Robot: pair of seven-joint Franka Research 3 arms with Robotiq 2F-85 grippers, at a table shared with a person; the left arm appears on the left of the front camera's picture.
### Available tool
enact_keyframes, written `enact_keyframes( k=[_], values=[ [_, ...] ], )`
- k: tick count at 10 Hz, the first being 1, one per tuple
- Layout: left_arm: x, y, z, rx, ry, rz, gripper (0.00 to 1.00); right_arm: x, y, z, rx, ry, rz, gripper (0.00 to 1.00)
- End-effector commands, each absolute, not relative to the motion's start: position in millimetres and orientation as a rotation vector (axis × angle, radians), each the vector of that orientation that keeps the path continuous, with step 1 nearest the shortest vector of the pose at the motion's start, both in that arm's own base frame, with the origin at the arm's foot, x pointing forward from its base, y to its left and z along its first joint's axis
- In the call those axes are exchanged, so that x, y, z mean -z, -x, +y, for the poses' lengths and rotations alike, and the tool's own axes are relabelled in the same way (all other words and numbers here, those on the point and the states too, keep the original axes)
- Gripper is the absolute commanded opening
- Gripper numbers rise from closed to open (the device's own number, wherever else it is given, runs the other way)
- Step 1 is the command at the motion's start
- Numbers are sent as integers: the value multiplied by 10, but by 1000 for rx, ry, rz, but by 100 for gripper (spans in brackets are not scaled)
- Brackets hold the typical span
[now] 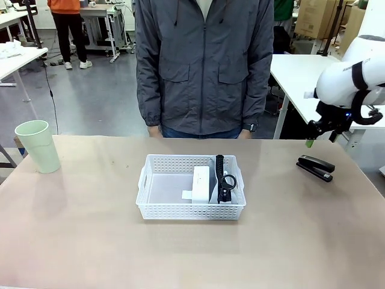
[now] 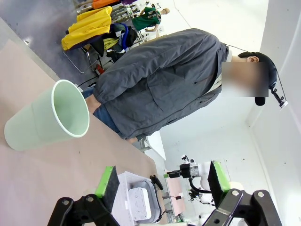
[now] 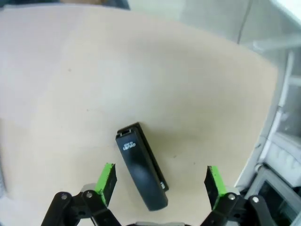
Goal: Efficiently arrange items inside the basket to fit them all.
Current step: Pick up the Stapler and place it inside the Organizing basket.
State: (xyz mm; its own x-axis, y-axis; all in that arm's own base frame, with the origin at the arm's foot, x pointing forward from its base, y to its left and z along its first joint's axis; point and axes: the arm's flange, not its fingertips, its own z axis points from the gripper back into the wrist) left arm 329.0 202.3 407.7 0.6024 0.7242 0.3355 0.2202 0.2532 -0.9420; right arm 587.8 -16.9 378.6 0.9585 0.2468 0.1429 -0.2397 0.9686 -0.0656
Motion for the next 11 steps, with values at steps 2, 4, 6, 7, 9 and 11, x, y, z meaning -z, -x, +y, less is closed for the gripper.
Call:
enact_keyframes(
  k=[2,4,6,7,9,11],
  values=[
    [-4084,-3279,2018,-403,1317,-929,100,-3700,-5812,-117,-392,111,-223,100],
    [-4084,-3279,2018,-403,1317,-929,100,-3633,-5870,-81,-421,72,-148,100],
    [-4084,-3279,2018,-403,1317,-929,100,-3593,-5905,-103,-426,21,-54,100],
    [-4084,-3279,2018,-403,1317,-929,100,-3577,-5907,-96,-440,18,-41,100],
    [-4084,-3279,2018,-403,1317,-929,100,-3464,-5912,-79,-455,27,-20,100],
    [-4084,-3279,2018,-403,1317,-929,100,-3260,-5945,-55,-475,-20,21,100]
  ],
)
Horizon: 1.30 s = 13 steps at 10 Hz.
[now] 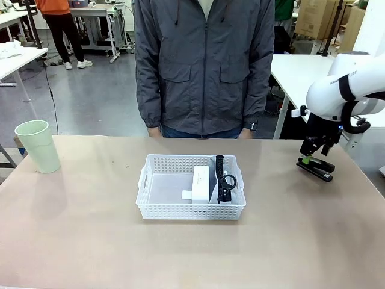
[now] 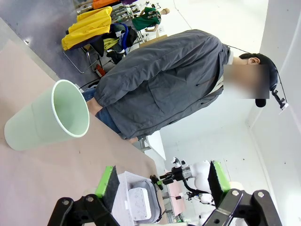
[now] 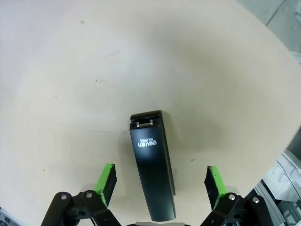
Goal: Efficiently arrange items inside the basket to fit them all.
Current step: Pick up the Stapler and place it inside the Organizing basket.
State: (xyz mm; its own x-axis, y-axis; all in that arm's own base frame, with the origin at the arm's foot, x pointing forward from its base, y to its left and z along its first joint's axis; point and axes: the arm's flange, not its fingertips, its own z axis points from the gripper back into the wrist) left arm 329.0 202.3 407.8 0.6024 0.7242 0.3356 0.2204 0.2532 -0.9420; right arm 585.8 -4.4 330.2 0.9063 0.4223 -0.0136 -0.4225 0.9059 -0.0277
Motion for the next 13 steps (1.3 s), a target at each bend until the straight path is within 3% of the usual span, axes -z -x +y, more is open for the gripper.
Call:
enact_keyframes(
  k=[1,13],
  values=[
    [-4084,-3279,2018,-403,1317,-929,100,-3192,-5935,1,-508,-17,23,100],
    [-4084,-3279,2018,-403,1317,-929,100,-2973,-5892,34,-538,109,23,100]
  ],
)
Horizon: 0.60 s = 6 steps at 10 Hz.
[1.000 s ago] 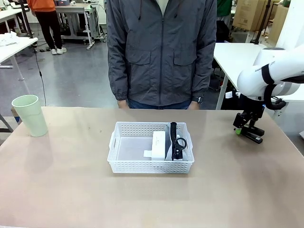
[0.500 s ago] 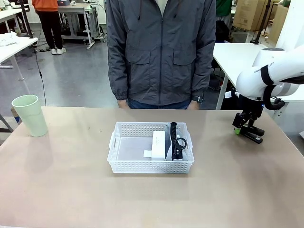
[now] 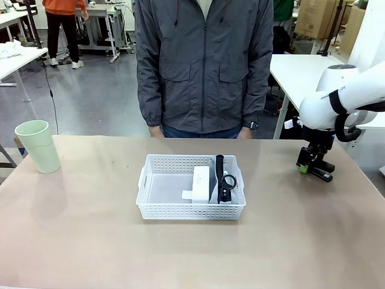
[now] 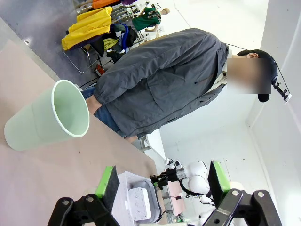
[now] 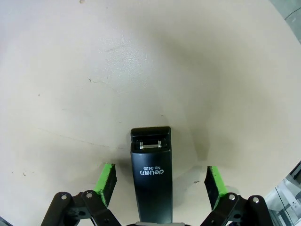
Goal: Efficiently arrange items inside the basket to fit them all.
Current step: Pick up the Stapler and place it inside the Organizing basket.
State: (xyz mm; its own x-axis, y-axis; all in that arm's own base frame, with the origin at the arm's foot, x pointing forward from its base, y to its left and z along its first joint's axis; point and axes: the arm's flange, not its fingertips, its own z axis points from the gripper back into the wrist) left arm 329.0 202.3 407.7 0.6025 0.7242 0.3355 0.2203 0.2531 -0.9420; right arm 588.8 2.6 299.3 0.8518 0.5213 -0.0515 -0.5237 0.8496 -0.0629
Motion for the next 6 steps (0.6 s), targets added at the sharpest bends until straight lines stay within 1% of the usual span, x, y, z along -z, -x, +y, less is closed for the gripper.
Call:
enact_keyframes(
  k=[1,2,3,4,5,6],
  values=[
    [-4084,-3279,2018,-403,1317,-929,100,-2963,-5895,27,-533,106,23,100],
    [-4084,-3279,2018,-403,1317,-929,100,-2959,-5891,25,-535,103,19,100],
    [-4084,-3279,2018,-403,1317,-929,100,-2950,-5893,12,-532,95,15,58],
    [-4084,-3279,2018,-403,1317,-929,100,-2947,-5885,11,-541,105,8,44],
    [-4084,-3279,2018,-403,1317,-929,100,-2953,-5882,8,-541,106,4,2],
    [-4084,-3279,2018,-403,1317,-929,100,-2948,-5881,4,-543,104,4,0]
  ],
)
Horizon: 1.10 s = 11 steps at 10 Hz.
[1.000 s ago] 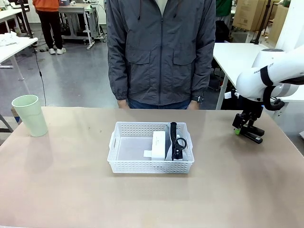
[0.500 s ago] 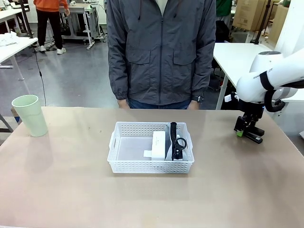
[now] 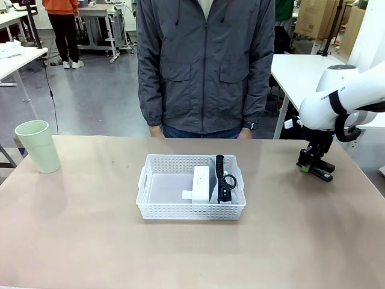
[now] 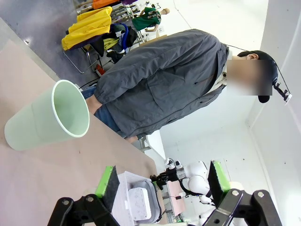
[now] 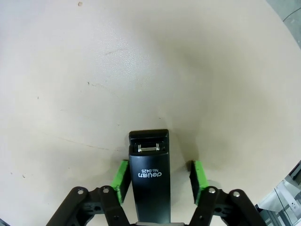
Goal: Efficiently arrange items inside the basket to fit them all.
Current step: Pick up the Stapler and place it inside the Organizing basket.
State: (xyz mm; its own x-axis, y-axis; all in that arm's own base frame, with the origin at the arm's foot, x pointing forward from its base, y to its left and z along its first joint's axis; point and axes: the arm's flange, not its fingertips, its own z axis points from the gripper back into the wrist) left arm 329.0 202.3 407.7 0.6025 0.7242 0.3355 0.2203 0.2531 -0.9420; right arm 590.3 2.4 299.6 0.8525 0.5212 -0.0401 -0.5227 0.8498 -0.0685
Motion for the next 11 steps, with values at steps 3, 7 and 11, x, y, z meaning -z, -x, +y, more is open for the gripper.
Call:
enact_keyframes(
  k=[3,7,11],
  values=[
    [-4084,-3279,2018,-403,1317,-929,100,-2944,-5879,-8,-534,94,-6,8],
    [-4084,-3279,2018,-403,1317,-929,100,-2947,-5901,-8,-536,85,-6,0],
    [-4084,-3279,2018,-403,1317,-929,100,-3398,-5697,-48,-354,50,-19,0]
  ],
)
